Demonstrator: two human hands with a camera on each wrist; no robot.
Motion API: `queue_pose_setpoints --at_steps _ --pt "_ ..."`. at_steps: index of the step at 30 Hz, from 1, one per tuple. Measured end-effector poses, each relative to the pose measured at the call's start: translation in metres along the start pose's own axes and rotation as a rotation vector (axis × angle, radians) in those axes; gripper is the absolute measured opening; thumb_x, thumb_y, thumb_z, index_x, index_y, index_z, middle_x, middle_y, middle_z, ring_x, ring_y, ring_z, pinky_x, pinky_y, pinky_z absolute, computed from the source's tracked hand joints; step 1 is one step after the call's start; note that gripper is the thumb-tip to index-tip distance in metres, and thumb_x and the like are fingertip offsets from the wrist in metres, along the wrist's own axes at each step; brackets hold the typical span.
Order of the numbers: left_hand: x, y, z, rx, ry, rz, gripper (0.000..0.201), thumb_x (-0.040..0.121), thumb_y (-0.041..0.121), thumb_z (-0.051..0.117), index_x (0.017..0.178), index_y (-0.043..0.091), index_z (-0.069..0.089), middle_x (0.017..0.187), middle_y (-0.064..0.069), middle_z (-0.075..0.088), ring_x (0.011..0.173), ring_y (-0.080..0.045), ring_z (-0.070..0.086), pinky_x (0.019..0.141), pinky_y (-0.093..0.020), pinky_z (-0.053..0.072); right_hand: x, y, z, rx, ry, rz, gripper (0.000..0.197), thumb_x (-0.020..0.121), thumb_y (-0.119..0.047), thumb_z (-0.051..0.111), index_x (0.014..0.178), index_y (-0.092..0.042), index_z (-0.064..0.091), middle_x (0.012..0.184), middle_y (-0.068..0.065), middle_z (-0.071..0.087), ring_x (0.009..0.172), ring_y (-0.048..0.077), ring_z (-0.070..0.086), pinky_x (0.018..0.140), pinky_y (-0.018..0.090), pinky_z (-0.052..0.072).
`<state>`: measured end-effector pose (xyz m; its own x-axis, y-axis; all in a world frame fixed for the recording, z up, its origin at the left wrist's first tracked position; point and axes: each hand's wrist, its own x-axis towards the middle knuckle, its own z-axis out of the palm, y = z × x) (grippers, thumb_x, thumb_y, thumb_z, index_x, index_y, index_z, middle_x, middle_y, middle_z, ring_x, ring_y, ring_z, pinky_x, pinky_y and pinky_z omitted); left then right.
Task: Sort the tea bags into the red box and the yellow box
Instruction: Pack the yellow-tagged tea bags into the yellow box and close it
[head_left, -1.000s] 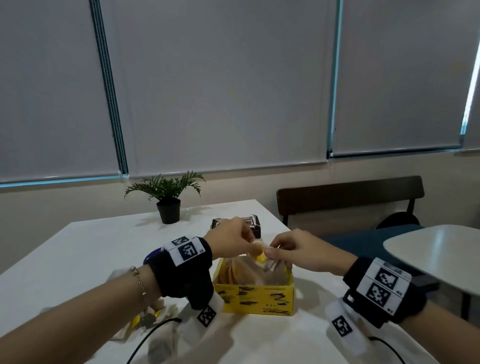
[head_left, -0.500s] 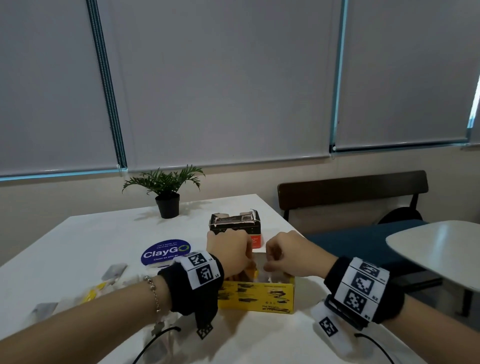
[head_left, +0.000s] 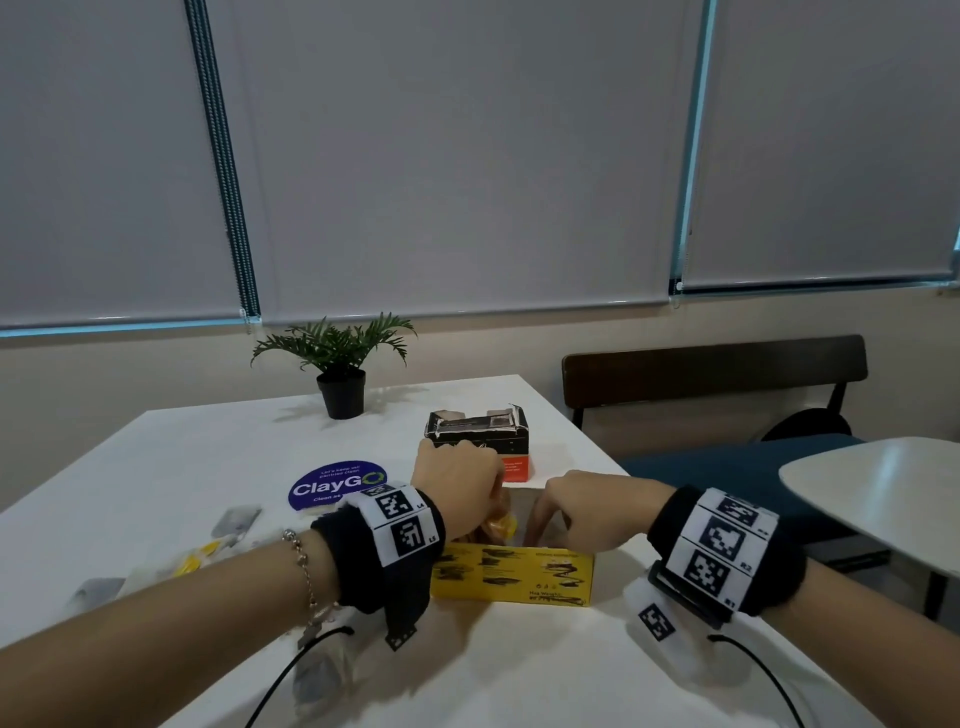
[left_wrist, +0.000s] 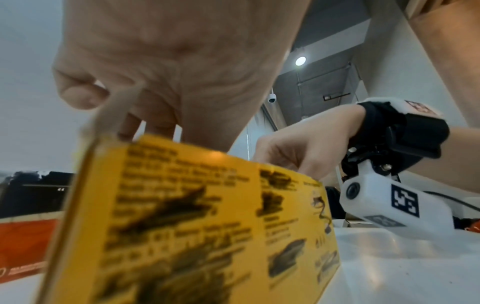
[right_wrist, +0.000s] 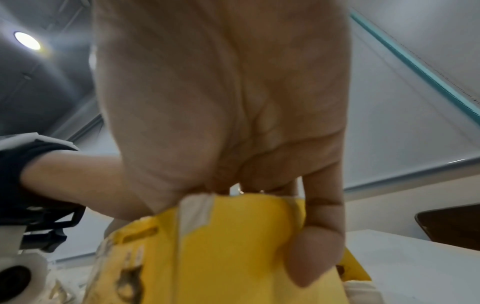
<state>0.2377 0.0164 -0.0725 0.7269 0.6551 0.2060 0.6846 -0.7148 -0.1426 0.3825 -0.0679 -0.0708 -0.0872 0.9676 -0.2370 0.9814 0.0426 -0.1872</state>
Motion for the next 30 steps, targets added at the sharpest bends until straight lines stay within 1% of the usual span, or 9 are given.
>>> queue_pose_setpoints --at_steps 2,6,8,10,13,17,21,24,30 --pt "-0.001 -0.003 -0.003 -0.027 0.010 0.023 0.017 0.093 0.039 0.056 0.103 0.028 0.063 0.106 0.003 0.066 0.102 -0.022 0.060 0.092 -0.038 0.035 0.003 0.001 0.000 0.018 -0.009 0.016 0.032 0.092 -0.018 0.057 0.121 -0.027 0.068 0.115 0.000 0.070 0.089 0.012 0.059 0.076 0.024 0.053" --pt "-0.001 -0.012 -0.015 -0.083 0.042 0.063 0.013 0.087 0.040 0.065 0.093 0.030 0.064 0.103 0.006 0.066 0.097 -0.017 0.058 0.081 -0.033 0.036 0.004 -0.001 -0.001 0.010 0.065 0.022 0.028 0.092 -0.020 0.060 0.118 -0.024 0.071 0.114 -0.001 0.071 0.091 0.010 0.059 0.078 0.021 0.049" --pt "-0.002 -0.016 -0.021 -0.101 0.054 0.093 0.010 0.085 0.039 0.067 0.089 0.031 0.062 0.101 0.008 0.065 0.089 -0.013 0.050 0.075 -0.030 0.035 0.002 -0.003 -0.003 0.002 0.095 0.022 0.027 0.092 -0.021 0.062 0.117 -0.021 0.072 0.113 -0.001 0.072 0.090 0.010 0.061 0.083 0.023 0.052" --pt "-0.003 -0.022 -0.026 -0.114 0.040 0.131 0.010 0.084 0.036 0.069 0.085 0.033 0.060 0.096 0.010 0.064 0.086 -0.011 0.045 0.074 -0.029 0.037 -0.001 -0.006 -0.004 -0.015 0.127 0.028 0.024 0.092 -0.023 0.062 0.113 -0.022 0.074 0.112 -0.002 0.072 0.092 0.011 0.062 0.088 0.029 0.054" --pt "-0.006 -0.026 -0.028 -0.077 0.012 0.243 0.008 0.084 0.029 0.069 0.089 0.032 0.063 0.095 0.013 0.066 0.091 -0.010 0.055 0.077 -0.029 0.041 -0.004 -0.008 -0.006 -0.035 0.167 0.024 0.022 0.092 -0.021 0.060 0.108 -0.025 0.075 0.110 -0.005 0.072 0.094 0.012 0.063 0.089 0.031 0.054" --pt "-0.009 -0.022 -0.021 0.015 0.004 0.333 0.014 0.090 0.028 0.063 0.103 0.032 0.062 0.106 0.013 0.066 0.102 -0.012 0.058 0.082 -0.032 0.030 -0.003 -0.010 -0.008 -0.017 0.134 -0.017 0.027 0.093 -0.015 0.058 0.113 -0.022 0.073 0.110 -0.003 0.072 0.089 0.007 0.060 0.081 0.018 0.051" --pt "-0.005 -0.016 -0.014 0.082 -0.101 0.346 0.025 0.093 0.026 0.054 0.118 0.028 0.052 0.111 0.004 0.066 0.107 -0.023 0.059 0.093 -0.040 0.030 0.001 -0.008 -0.004 -0.039 0.096 0.001 0.029 0.094 -0.017 0.058 0.120 -0.020 0.070 0.116 0.000 0.070 0.098 0.012 0.062 0.087 0.022 0.051" --pt "0.001 -0.011 -0.010 0.064 -0.198 0.337 0.040 0.092 0.023 0.053 0.130 0.025 0.041 0.121 -0.001 0.062 0.114 -0.027 0.055 0.097 -0.044 0.028 0.000 -0.008 -0.004 -0.062 0.092 -0.001 0.029 0.096 -0.020 0.057 0.122 -0.021 0.068 0.119 0.001 0.068 0.103 0.016 0.062 0.085 0.020 0.049" --pt "0.002 -0.006 -0.003 0.067 -0.179 0.319 0.045 0.088 0.019 0.058 0.127 0.019 0.033 0.109 -0.004 0.064 0.104 -0.026 0.057 0.097 -0.042 0.024 0.001 -0.005 -0.003 -0.054 0.098 -0.003 0.025 0.094 -0.019 0.059 0.114 -0.012 0.071 0.110 0.006 0.072 0.096 0.019 0.066 0.087 0.029 0.055"
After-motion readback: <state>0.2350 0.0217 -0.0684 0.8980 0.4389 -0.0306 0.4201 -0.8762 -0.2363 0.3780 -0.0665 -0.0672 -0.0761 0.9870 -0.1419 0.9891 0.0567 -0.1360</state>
